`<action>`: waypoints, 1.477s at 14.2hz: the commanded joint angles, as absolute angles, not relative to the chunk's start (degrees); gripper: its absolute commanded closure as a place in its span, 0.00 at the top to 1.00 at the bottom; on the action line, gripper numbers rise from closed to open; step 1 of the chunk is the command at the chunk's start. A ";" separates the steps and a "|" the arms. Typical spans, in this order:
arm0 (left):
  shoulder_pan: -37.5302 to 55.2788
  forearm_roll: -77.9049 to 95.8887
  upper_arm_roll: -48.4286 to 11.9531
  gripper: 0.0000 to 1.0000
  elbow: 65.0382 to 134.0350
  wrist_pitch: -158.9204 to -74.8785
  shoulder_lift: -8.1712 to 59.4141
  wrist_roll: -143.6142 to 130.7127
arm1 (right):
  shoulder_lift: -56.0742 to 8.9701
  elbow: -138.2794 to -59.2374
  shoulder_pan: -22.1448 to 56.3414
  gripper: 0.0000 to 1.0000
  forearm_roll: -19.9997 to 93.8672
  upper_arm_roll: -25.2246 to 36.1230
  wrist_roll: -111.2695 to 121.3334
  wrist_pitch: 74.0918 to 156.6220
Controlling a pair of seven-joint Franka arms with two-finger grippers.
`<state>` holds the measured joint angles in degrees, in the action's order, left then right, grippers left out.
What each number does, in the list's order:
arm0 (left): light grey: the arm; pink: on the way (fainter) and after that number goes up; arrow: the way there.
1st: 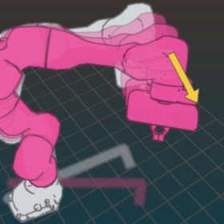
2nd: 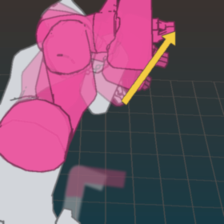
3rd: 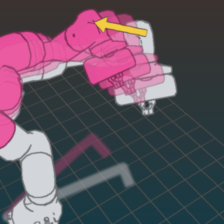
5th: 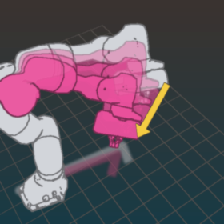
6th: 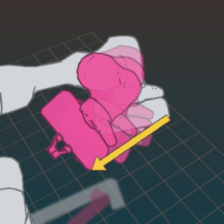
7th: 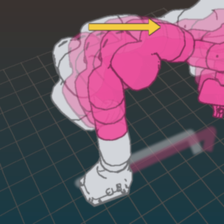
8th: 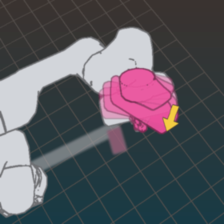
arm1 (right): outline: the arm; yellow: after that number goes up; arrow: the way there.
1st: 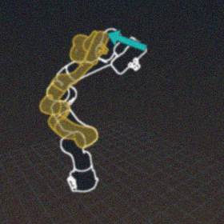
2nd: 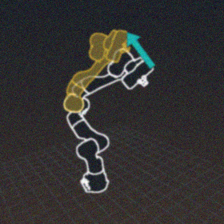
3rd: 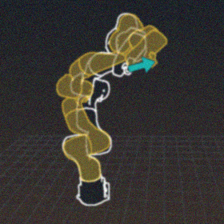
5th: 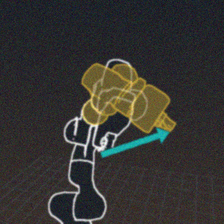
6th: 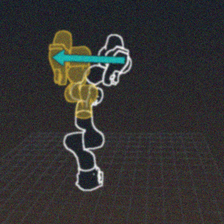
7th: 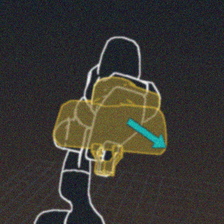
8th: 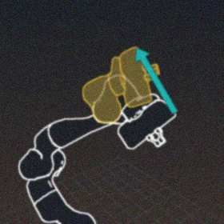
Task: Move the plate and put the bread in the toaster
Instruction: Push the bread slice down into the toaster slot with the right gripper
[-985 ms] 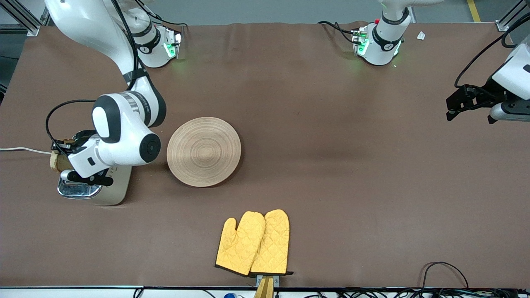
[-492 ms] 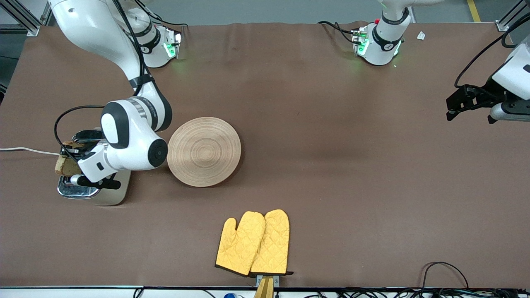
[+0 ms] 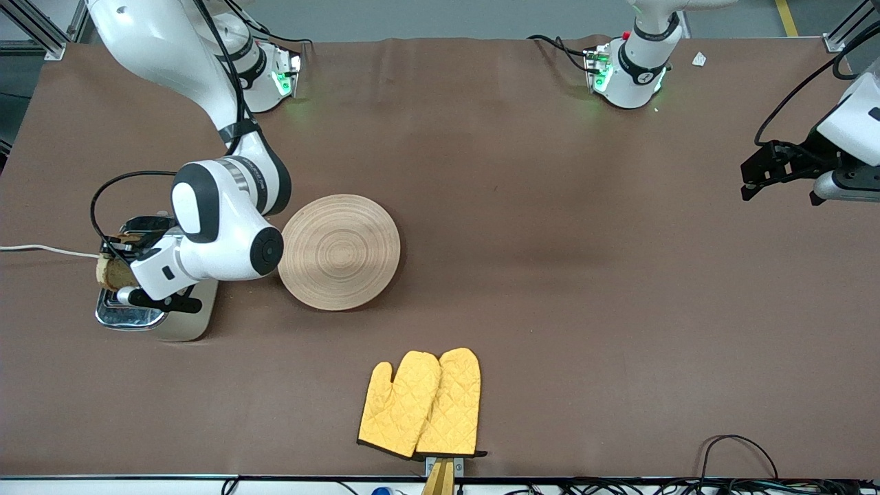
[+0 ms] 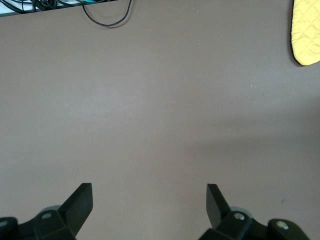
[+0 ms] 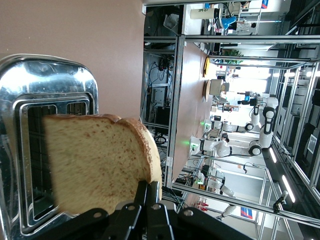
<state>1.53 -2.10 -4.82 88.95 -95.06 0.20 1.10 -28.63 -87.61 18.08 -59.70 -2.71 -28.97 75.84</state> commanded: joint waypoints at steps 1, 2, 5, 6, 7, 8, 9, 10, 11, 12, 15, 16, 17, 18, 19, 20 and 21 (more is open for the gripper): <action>1.58 -0.88 -4.48 1.00 89.21 -94.66 -0.26 0.97 | -29.09 -87.01 18.37 0.01 -59.15 -2.90 -30.41 74.97; 1.58 -0.88 -4.48 1.00 89.21 -94.66 -0.26 0.97 | -29.09 -86.92 18.37 0.01 -59.15 -2.90 -30.41 74.97; 1.58 -0.88 -4.48 1.00 89.21 -94.66 -0.26 1.05 | -29.09 -87.10 18.28 0.01 -59.06 -2.90 -30.41 74.97; 1.58 -0.88 -4.48 1.00 89.12 -94.66 -0.26 1.05 | -29.09 -87.10 18.11 0.01 -59.06 -2.90 -30.41 74.97; 1.58 -0.88 -4.48 1.00 89.21 -94.66 -0.26 1.05 | -29.09 -87.19 18.11 0.01 -58.98 -2.90 -30.41 74.97; 1.58 -0.88 -4.48 1.00 89.21 -94.66 -0.26 1.05 | -29.09 -87.36 17.93 0.01 -58.80 -2.99 -30.41 75.06; 1.58 -0.88 -4.48 1.00 89.21 -94.66 -0.26 1.05 | -29.09 -87.80 17.84 0.01 -58.71 -2.99 -30.50 75.23; 1.58 -0.88 -4.48 1.00 89.12 -94.66 -0.26 1.05 | -29.09 -88.67 17.75 0.01 -58.62 -2.99 -30.59 75.67; 1.58 -0.88 -4.48 1.00 89.12 -94.66 -0.26 1.05 | -29.27 -88.68 17.32 0.01 -58.71 -2.99 -30.50 76.28; 1.58 -0.88 -4.48 1.00 89.21 -94.66 -0.26 1.05 | -29.35 -88.77 16.71 0.01 -58.62 -2.99 -30.50 77.16; 1.58 -0.88 -4.48 1.00 89.21 -94.66 -0.26 1.05 | -30.14 -88.68 16.26 0.02 -58.18 -2.99 -30.50 77.34; 1.58 -0.88 -4.48 1.00 89.21 -94.66 -0.26 1.05 | -30.58 -88.59 16.26 0.03 -58.18 -2.99 -30.50 77.34; 1.58 -0.88 -4.48 1.00 89.21 -94.66 -0.26 1.05 | -30.67 -88.59 16.26 0.08 -58.18 -2.99 -30.50 77.34; 1.58 -0.88 -4.48 1.00 89.21 -94.57 -0.26 1.14 | -30.85 -88.33 16.26 0.29 -58.18 -2.99 -30.50 77.43; 1.58 -0.88 -4.48 1.00 89.21 -94.66 -0.26 1.14 | -31.46 -88.07 16.17 0.65 -58.18 -2.99 -30.50 77.34; 1.58 -0.88 -4.48 1.00 89.21 -94.66 -0.26 1.14 | -31.55 -88.07 16.08 0.84 -58.18 -2.99 -30.50 77.34; 1.58 -0.79 -4.48 1.00 89.21 -94.66 -0.26 1.14 | -31.55 -87.89 16.08 1.00 -57.49 -2.99 -30.41 77.43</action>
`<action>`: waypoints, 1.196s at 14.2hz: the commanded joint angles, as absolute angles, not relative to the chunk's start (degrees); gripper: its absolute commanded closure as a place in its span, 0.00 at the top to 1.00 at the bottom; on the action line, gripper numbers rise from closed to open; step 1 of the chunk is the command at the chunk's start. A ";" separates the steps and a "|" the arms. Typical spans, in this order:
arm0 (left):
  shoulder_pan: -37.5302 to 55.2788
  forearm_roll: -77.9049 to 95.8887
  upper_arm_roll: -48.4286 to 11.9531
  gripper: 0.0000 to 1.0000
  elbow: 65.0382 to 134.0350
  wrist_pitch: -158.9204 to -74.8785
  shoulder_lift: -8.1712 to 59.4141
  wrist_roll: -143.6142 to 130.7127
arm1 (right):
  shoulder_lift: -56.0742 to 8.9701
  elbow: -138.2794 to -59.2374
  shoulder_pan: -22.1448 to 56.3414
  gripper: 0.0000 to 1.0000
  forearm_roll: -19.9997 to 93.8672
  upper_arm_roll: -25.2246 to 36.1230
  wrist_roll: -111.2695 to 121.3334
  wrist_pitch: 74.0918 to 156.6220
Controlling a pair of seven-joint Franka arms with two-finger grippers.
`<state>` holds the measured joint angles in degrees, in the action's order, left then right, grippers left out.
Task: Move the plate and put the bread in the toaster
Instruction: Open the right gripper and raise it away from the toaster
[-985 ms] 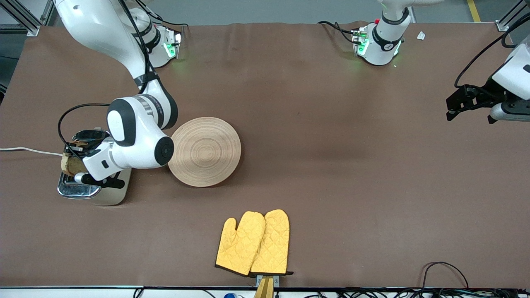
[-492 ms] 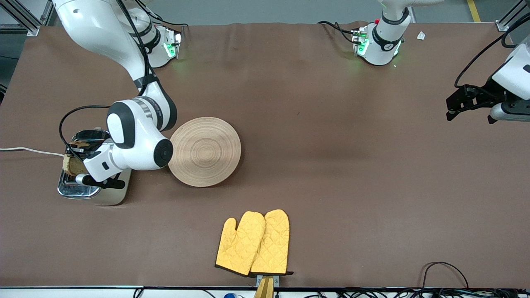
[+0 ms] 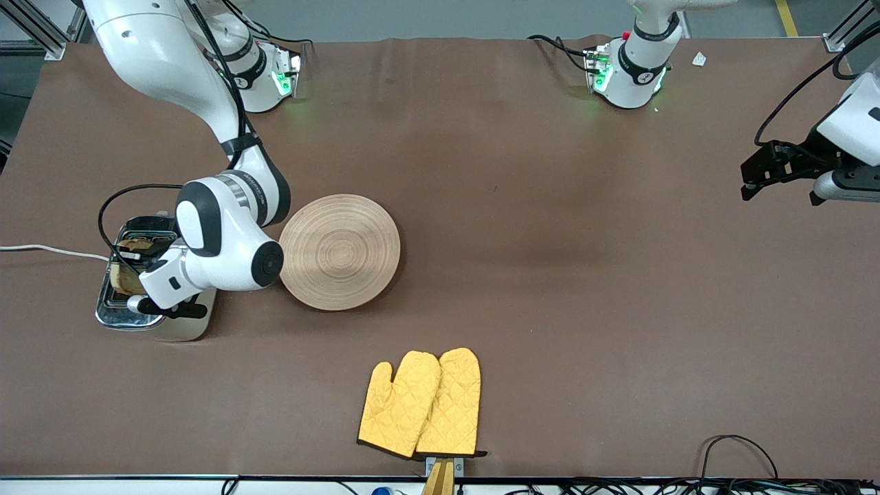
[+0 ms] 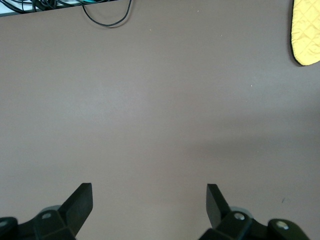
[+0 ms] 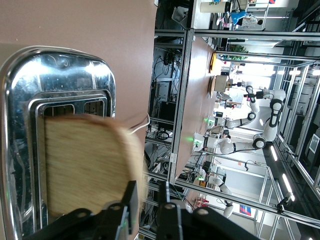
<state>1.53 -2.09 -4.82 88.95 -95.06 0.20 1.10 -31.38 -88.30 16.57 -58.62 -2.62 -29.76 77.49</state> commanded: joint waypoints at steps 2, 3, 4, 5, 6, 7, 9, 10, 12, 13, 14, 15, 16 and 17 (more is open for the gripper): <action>1.50 -0.26 -4.48 1.00 89.21 -94.66 -0.26 1.14 | -31.38 -85.36 16.08 1.00 -51.89 -2.99 -30.24 77.26; 1.58 -0.26 -4.48 1.00 89.21 -94.66 -0.26 1.14 | -31.20 -82.47 16.17 1.00 -47.94 -2.99 -29.97 76.91; 1.50 -0.26 -4.40 1.00 89.21 -94.66 -0.26 1.14 | -30.77 -79.83 16.17 1.00 -43.72 -2.99 -29.88 76.90; 1.49 -0.26 -4.39 1.00 89.21 -94.66 -0.26 1.06 | -29.80 -77.63 15.74 1.00 -38.03 -2.99 -29.88 77.08; 1.49 -0.26 -4.39 1.00 89.21 -94.66 -0.26 0.88 | -27.18 -76.39 14.51 1.00 -31.53 -2.73 -29.88 77.34; 1.49 -0.26 -4.39 1.00 89.21 -94.66 -0.26 0.70 | -24.29 -75.94 12.15 1.00 -24.59 -2.81 -30.23 77.78; 1.58 -0.26 -4.31 1.00 89.30 -94.57 -0.26 -1.65 | -16.74 -76.72 7.84 1.00 -13.93 -2.81 -29.71 81.02; 1.58 -0.35 -4.39 1.00 89.30 -94.48 -0.26 -2.80 | -12.78 -78.29 5.13 1.00 -9.19 -2.90 -29.53 81.38; 1.58 -0.35 -4.39 1.00 89.30 -94.48 -0.26 -2.73 | -5.22 -82.77 2.82 1.00 -4.23 -2.81 -29.44 82.17; 1.50 -0.26 -4.39 1.00 89.30 -94.48 -0.26 -2.46 | -1.36 -86.10 2.81 1.00 -4.22 -2.81 -29.27 83.74; 1.49 -0.35 -4.39 1.00 89.30 -94.48 -0.26 -2.29 | 3.38 -91.18 2.64 1.00 -4.13 -2.64 -26.22 86.72; 1.49 -0.35 -4.39 1.00 89.30 -94.48 -0.26 -2.20 | 7.52 -95.67 1.77 1.00 -3.96 -1.77 -20.45 89.36; 1.49 -0.35 -4.39 1.00 89.30 -94.48 -0.26 -2.11 | 10.95 -99.54 0.89 1.00 -3.35 -0.28 -15.69 91.47; 1.49 -0.35 -4.39 1.00 89.30 -94.48 -0.26 -2.11 | 12.55 -100.88 0.70 1.00 -2.56 1.74 -11.90 91.67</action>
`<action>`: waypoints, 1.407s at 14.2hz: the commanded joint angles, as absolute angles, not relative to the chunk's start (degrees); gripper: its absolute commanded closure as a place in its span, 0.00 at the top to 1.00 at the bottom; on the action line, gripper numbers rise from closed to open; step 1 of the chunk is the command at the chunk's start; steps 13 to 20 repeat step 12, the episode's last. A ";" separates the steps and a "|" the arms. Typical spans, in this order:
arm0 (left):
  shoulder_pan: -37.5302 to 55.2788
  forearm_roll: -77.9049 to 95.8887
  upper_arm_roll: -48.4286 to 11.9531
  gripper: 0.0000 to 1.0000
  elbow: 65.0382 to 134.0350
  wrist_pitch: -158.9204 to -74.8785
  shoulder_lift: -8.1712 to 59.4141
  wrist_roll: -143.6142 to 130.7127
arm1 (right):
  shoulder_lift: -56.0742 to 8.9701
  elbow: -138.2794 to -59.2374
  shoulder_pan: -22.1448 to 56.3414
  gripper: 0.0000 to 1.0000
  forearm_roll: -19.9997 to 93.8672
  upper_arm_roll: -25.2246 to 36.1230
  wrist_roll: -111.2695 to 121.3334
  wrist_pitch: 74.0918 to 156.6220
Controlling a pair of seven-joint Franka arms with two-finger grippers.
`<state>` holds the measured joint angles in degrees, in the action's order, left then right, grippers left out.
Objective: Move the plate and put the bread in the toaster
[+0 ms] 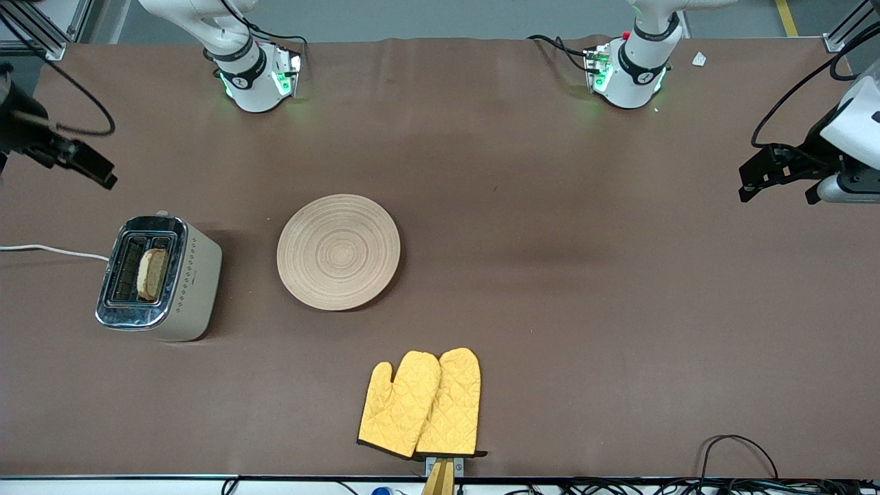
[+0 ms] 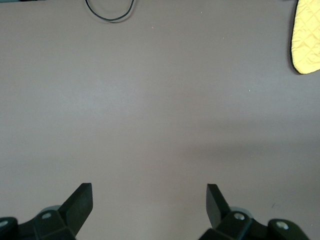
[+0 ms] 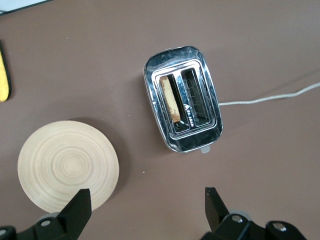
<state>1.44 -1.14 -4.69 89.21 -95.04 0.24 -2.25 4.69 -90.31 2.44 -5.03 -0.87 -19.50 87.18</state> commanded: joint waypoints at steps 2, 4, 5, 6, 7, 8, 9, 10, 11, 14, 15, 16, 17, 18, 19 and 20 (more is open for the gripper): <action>1.49 -0.26 -4.39 1.00 89.30 -94.48 -0.26 -2.11 | 13.62 -101.07 0.79 1.00 -1.32 5.35 -4.52 91.23; 1.49 -0.26 -4.39 1.00 89.30 -94.48 -0.26 -2.11 | 13.71 -101.07 0.79 1.00 -0.97 6.24 -2.73 90.62; 1.49 -0.26 -4.39 1.00 89.38 -94.48 -0.26 -2.11 | 13.71 -101.07 0.79 1.00 -0.27 6.33 -2.64 89.92; 1.49 -0.26 -4.39 1.00 89.30 -94.48 -0.26 -2.11 | 13.54 -100.99 0.79 1.00 0.08 6.42 -2.64 90.26; 1.49 -0.35 -4.39 1.00 89.30 -94.48 -0.26 -2.11 | 13.36 -100.73 0.88 1.00 0.17 6.42 -2.46 90.44; 1.49 -0.35 -4.39 1.00 89.30 -94.48 -0.26 -2.11 | 13.36 -100.81 1.05 1.00 0.26 6.33 -2.46 90.44; 1.49 -0.44 -4.39 1.00 89.21 -94.48 -0.18 -2.02 | 13.45 -100.64 1.14 1.00 0.26 6.24 -2.55 90.35; 1.49 -0.70 -4.39 1.00 88.95 -94.48 0.26 -1.85 | 13.45 -100.03 1.14 1.00 0.35 6.24 -2.46 89.92; 1.49 -0.96 -4.39 1.00 88.51 -94.48 0.35 -2.19 | 13.45 -99.50 1.06 1.00 0.35 6.33 -2.46 89.48; 1.49 -1.05 -4.39 1.00 88.16 -94.48 0.44 -2.28 | 13.45 -99.58 1.05 1.00 0.35 6.42 -2.20 88.86; 1.49 -1.05 -4.39 1.00 88.16 -94.48 0.44 -2.28 | 13.45 -99.58 1.05 1.00 0.35 6.42 -2.20 88.86; 1.49 -1.05 -4.39 1.00 88.16 -94.48 0.44 -2.28 | 13.45 -99.58 1.05 1.00 0.35 6.42 -2.20 88.86; 1.49 -1.05 -4.39 1.00 88.16 -94.48 0.44 -2.28 | 13.45 -99.58 1.05 1.00 0.35 6.42 -2.20 88.86; 1.49 -1.05 -4.39 1.00 88.16 -94.48 0.44 -2.28 | 13.45 -99.58 1.05 1.00 0.35 6.42 -2.20 88.86; 1.49 -1.05 -4.39 1.00 88.16 -94.48 0.44 -2.28 | 13.45 -99.58 1.05 1.00 0.35 6.42 -2.20 88.86; 1.49 -1.05 -4.39 1.00 88.16 -94.48 0.44 -2.28 | 13.45 -99.58 1.05 1.00 0.35 6.42 -2.20 88.86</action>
